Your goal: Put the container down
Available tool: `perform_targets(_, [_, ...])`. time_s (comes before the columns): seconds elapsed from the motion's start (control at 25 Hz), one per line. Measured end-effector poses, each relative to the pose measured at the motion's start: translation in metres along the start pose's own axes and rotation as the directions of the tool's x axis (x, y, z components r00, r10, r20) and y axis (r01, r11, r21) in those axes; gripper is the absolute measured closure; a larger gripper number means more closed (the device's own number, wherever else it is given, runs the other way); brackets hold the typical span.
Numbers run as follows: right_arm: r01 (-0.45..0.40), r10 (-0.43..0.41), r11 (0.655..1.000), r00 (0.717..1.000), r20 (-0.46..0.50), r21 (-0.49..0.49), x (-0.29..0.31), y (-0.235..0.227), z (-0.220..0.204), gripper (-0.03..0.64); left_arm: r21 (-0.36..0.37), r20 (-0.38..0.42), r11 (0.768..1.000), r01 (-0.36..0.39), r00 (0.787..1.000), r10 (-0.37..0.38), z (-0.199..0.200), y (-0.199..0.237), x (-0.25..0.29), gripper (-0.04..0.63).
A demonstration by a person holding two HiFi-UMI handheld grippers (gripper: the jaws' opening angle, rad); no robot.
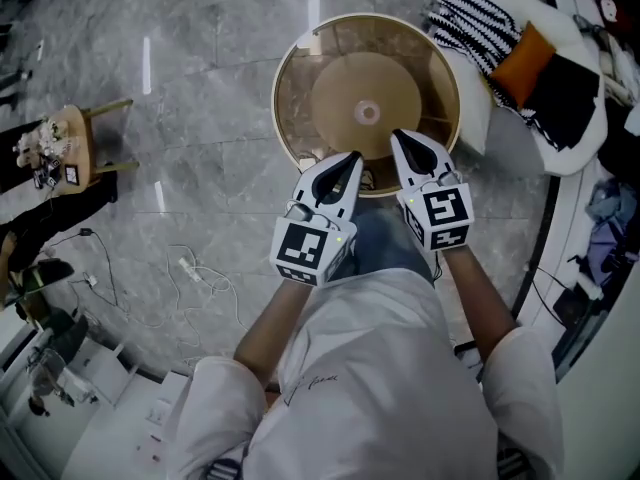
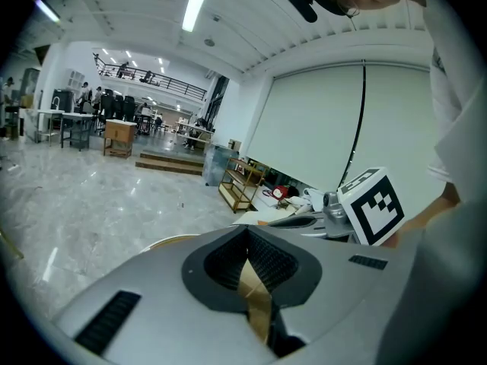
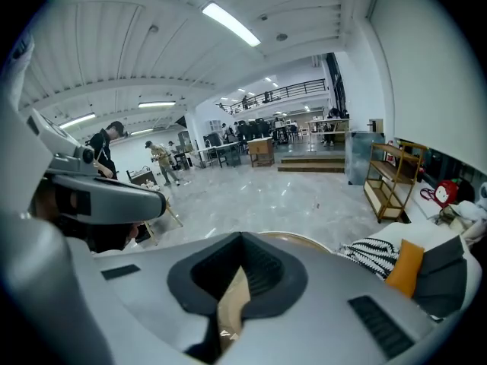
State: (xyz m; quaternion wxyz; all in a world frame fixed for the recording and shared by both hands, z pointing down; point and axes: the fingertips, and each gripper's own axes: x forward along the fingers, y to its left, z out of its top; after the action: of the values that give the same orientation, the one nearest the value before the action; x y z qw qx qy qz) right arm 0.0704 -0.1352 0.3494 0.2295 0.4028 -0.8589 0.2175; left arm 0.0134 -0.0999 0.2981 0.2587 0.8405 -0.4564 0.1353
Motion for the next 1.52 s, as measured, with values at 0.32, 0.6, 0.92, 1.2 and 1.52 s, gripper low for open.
perform_targets(0.32, [-0.028,0.029,0.999,0.999,0.032,-0.017,-0.034,0.007,0.029,0.601,-0.007,0.05,1.0,0.018,0.999,-0.017,0.033,-0.019,-0.011,0.577])
perform_targets(0.6, [-0.04,0.043,0.997,0.997,0.058,-0.059,-0.062,0.015,0.063,0.601,0.029,0.089,0.999,-0.015,0.996,0.012,0.061,-0.024,-0.031,0.577])
perform_targets(0.92, [-0.049,0.06,0.992,0.994,0.091,-0.117,-0.097,0.022,0.092,0.601,0.058,0.143,0.998,-0.011,0.99,0.003,0.084,-0.038,-0.045,0.577])
perform_targets(1.2, [-0.047,0.06,0.991,0.993,0.1,-0.128,-0.112,0.026,0.101,0.601,0.076,0.165,0.997,0.019,0.986,-0.032,0.094,-0.051,-0.054,0.577])
perform_targets(1.52, [-0.033,0.05,0.992,0.99,0.133,-0.121,-0.128,0.047,0.114,0.601,0.074,0.201,0.997,0.033,0.978,-0.047,0.105,-0.046,-0.073,0.577])
